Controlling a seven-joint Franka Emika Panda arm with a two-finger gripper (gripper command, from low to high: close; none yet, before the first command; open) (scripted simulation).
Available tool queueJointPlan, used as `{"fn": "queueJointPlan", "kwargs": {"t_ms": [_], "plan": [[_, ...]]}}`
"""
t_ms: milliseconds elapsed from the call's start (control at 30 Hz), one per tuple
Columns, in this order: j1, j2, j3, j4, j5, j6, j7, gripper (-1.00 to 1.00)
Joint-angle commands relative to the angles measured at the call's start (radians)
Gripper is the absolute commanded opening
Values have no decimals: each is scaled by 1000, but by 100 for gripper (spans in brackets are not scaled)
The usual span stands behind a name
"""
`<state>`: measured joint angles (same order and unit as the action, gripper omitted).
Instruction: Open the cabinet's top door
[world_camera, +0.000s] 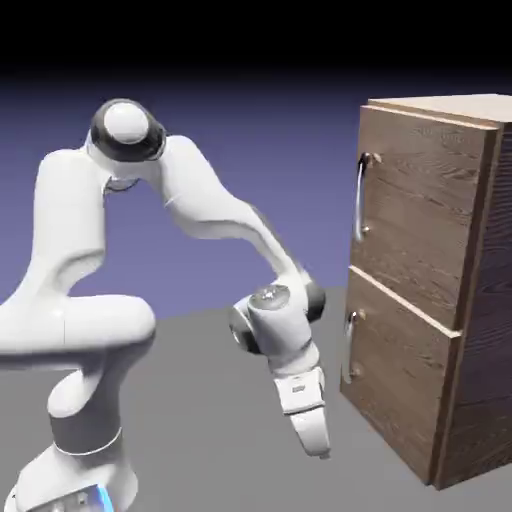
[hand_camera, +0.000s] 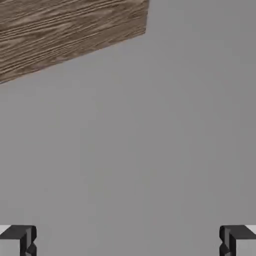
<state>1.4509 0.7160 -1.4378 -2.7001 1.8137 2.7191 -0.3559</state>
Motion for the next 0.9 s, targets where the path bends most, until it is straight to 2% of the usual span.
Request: {"fn": "queueJointPlan", "kwargs": {"t_ms": [0,567,633,800,833,867], "plan": [[35,31,-35,3,44,-8,-26,0],[621,555,-621,47,783,-137,-474,0],[637,570,-637,49,803,-141,-486,0],[471,516,-556,183,859,-170,-508,0],[471,516,-556,183,859,-170,-508,-100],[471,516,-556,183,859,-170,-508,-100]]}}
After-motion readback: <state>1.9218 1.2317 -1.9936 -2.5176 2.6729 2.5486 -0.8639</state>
